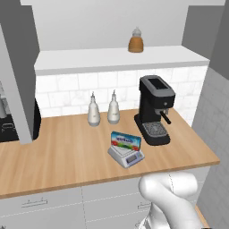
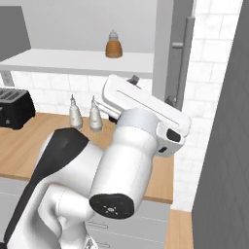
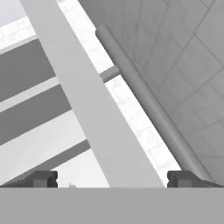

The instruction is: Pick the boxed food and place it on the digital scale for weighing, and close the cabinet.

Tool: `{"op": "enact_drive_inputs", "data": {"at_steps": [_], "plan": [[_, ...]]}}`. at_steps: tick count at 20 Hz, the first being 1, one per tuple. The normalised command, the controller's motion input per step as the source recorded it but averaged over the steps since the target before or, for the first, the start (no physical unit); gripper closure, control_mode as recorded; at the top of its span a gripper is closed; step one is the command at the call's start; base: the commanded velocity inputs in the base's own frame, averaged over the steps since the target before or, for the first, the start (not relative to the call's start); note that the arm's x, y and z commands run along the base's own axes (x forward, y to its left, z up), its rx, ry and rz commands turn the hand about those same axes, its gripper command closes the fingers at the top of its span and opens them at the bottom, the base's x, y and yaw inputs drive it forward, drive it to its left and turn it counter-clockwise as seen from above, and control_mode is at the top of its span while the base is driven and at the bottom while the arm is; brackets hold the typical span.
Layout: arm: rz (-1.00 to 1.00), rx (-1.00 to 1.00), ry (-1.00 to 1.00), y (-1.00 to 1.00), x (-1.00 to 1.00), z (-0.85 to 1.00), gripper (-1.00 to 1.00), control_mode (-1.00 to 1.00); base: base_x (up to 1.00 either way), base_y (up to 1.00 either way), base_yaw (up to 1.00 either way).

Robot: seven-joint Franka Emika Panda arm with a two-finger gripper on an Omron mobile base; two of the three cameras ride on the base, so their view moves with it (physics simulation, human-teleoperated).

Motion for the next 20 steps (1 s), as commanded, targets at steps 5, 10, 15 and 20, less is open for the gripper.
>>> {"op": "enact_drive_inputs", "data": {"at_steps": [5,10,15,20], "plan": [[0.03,0.0,-0.06,0.54,0.0,0.25,-1.0,-1.0,0.0,0.0,0.0],[0.02,0.0,0.0,0.46,0.0,0.01,-1.0,-1.0,0.0,0.0,0.0],[0.06,0.0,0.0,0.43,0.01,0.01,-1.0,-1.0,0.0,0.0,0.0],[0.09,0.0,0.0,0.36,0.1,0.15,-1.0,-1.0,0.0,0.0,0.0]]}}
